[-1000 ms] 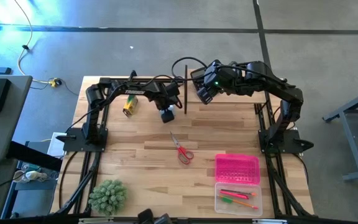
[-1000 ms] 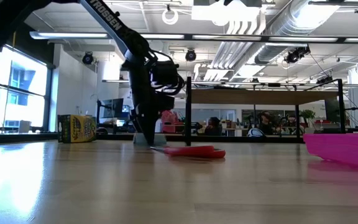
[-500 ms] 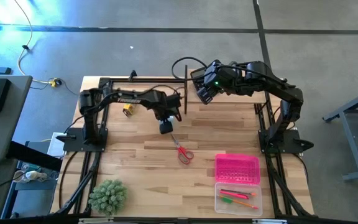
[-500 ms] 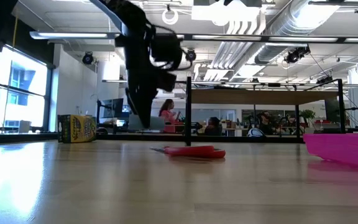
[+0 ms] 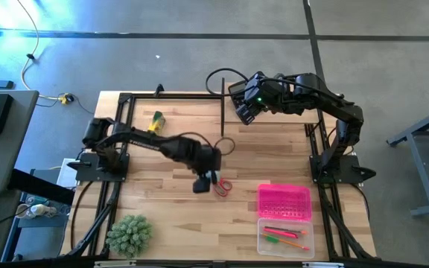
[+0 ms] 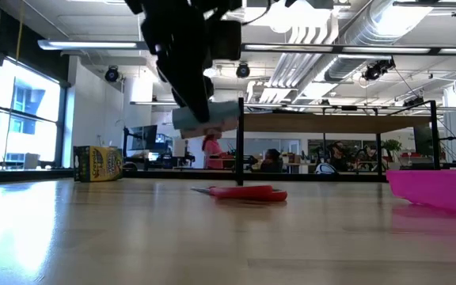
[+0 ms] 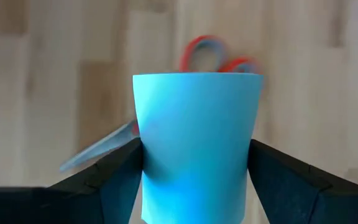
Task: Pack school essentials
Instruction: Put the blue sticky notes into the supply box
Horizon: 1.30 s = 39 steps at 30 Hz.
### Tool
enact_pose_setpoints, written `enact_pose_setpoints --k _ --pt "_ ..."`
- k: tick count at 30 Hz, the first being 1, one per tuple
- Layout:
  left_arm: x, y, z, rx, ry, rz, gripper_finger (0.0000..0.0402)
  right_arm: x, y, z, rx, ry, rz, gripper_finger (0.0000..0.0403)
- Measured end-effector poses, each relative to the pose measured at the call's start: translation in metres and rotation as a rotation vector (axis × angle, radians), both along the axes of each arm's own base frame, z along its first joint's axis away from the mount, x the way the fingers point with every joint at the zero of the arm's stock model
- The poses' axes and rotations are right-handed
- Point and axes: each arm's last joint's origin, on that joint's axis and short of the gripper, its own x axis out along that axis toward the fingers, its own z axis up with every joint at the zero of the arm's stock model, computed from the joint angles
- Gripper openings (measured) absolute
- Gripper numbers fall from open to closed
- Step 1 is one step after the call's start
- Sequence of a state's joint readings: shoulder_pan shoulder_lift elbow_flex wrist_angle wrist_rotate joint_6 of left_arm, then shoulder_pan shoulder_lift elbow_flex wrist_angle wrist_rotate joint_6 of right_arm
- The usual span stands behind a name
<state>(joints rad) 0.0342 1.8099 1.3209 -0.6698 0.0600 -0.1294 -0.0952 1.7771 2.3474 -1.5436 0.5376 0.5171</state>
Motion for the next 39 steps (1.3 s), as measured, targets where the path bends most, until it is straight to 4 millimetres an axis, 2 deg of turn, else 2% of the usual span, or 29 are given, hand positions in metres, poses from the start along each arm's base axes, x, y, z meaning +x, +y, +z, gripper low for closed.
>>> enact_pose_setpoints --k 5,12,23,39 --pt "0.007 -0.027 0.007 -0.008 -0.069 -0.057 0.0266 0.0 0.0 0.0 0.0 0.0 0.0 0.0166" --pt "0.019 -0.046 0.037 0.008 -0.18 -0.104 0.0266 0.0 0.0 0.0 0.0 0.0 0.0 0.0166" --pt "0.03 -0.049 0.069 -0.001 -0.305 -0.093 0.0266 0.0 0.0 0.0 0.0 0.0 0.0 0.0166" --pt "0.031 -0.048 0.072 0.021 -0.315 -0.074 0.0266 0.003 -0.001 0.002 -0.001 -0.042 -0.005 0.0166"
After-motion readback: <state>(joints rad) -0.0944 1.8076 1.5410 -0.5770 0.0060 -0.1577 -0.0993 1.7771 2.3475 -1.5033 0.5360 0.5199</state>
